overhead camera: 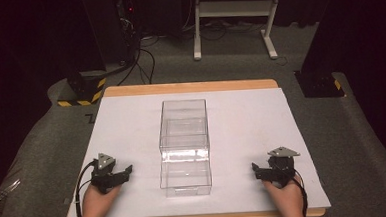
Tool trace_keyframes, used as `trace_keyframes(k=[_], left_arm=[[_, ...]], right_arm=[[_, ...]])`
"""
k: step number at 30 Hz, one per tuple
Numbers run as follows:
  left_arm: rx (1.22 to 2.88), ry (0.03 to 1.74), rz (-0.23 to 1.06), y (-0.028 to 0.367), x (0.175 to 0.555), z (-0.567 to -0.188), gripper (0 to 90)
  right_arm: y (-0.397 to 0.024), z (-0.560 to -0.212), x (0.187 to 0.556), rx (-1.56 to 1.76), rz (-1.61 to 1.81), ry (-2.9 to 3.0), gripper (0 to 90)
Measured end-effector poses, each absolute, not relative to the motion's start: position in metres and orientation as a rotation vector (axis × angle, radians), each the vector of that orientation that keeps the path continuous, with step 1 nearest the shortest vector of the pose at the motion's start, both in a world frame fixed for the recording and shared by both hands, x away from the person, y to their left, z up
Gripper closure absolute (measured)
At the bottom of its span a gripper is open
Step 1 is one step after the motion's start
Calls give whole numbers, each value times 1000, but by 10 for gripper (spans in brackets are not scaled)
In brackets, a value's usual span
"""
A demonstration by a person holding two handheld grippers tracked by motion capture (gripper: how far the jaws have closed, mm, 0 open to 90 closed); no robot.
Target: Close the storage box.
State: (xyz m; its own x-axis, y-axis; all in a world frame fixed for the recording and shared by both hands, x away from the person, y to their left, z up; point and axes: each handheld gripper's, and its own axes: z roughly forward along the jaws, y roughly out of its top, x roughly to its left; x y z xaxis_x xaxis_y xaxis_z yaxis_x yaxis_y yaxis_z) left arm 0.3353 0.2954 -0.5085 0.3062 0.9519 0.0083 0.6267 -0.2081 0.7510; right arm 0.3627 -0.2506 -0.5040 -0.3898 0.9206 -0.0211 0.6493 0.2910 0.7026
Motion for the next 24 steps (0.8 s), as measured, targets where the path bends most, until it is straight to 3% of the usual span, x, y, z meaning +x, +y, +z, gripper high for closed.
trace_keyframes(k=[24], left_arm=[[1911,1419,651,295,334,-508,317]], right_arm=[[-251,-504,363,1409,865,2142,99]])
